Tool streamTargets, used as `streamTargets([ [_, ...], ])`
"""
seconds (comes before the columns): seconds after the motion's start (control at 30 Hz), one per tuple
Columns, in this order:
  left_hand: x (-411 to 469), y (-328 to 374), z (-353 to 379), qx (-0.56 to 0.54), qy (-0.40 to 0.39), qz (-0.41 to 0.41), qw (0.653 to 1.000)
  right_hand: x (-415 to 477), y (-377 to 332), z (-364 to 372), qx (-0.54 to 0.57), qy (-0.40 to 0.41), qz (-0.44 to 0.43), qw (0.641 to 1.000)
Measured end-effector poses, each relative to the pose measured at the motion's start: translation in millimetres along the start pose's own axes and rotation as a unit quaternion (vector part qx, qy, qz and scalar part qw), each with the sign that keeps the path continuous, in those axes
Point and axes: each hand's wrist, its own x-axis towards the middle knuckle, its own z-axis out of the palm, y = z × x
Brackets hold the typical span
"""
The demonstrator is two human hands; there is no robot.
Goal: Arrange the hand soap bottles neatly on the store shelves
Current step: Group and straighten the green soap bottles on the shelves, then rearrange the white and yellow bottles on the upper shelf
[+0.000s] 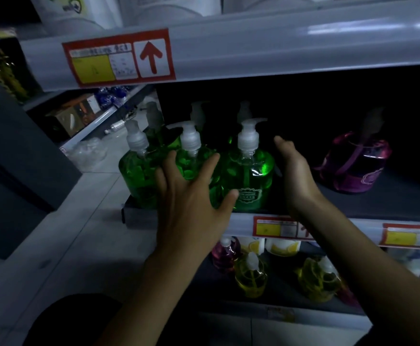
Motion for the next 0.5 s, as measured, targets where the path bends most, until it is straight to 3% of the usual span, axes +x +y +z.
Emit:
streamTargets([
  [0.1,1,1,4,0.024,0.008,0.001,1.000,8,6,10,-0.017,0.024,0.040,0.999],
  [0.23,1,0,6,0.021,0.016,0.001,1.000,10,7,18,-0.024,0.054,0.026,0.998],
  [0.43,-1,1,5,0.036,0.012,-0.001,0.999,9,4,20,-0.049,0.046,0.025,0.997],
  [0.5,-4,7,2,0.031,0.048,0.001,0.998,4,3,18,-0.080,0.038,0.023,0.996],
])
